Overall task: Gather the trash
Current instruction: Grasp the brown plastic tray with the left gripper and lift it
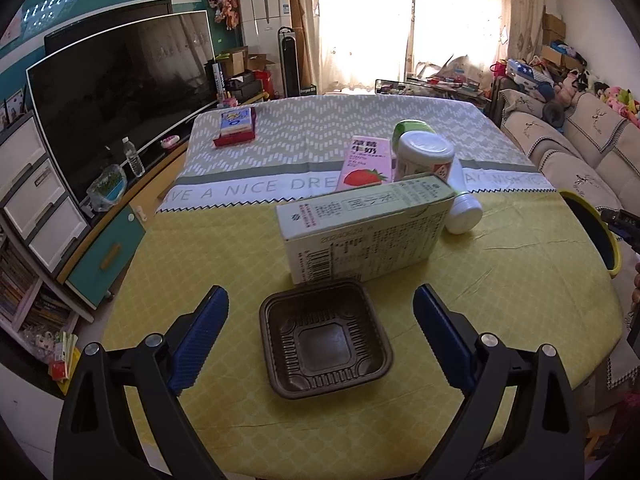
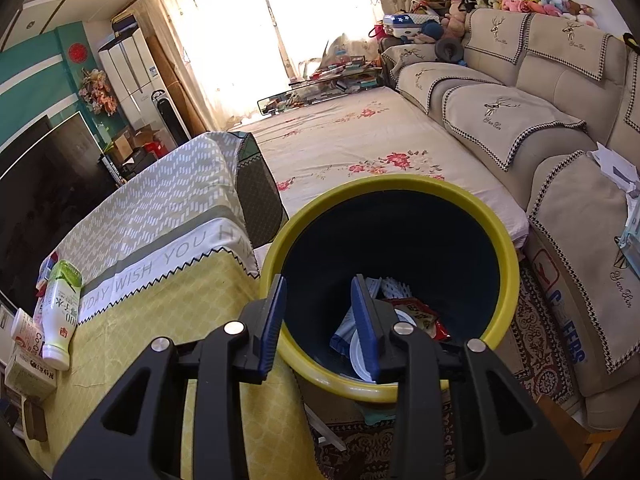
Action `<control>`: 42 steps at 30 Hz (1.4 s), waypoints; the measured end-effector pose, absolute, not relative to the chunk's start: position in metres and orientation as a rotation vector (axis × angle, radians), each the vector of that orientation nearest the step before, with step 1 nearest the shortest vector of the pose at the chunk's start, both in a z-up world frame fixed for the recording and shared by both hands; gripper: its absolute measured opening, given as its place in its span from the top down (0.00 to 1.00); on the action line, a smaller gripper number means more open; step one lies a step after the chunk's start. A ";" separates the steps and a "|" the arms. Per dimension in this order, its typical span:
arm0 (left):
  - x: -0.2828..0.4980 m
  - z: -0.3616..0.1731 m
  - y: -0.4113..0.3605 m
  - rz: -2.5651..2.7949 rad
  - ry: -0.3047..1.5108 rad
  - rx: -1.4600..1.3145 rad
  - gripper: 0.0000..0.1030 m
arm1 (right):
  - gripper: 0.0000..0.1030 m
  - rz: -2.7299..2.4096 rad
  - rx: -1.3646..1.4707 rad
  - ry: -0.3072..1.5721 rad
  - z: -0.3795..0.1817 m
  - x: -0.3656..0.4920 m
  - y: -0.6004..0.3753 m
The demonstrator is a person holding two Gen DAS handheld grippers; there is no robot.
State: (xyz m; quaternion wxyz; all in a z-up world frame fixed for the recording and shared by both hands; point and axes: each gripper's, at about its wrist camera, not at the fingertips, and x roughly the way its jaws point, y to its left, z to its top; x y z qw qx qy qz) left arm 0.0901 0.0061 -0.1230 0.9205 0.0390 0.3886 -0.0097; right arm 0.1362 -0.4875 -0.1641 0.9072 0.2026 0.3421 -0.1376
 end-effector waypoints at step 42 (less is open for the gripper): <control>0.094 -0.144 -0.002 -0.056 0.857 0.037 0.30 | 0.67 -0.236 0.413 0.713 -0.166 0.136 -0.477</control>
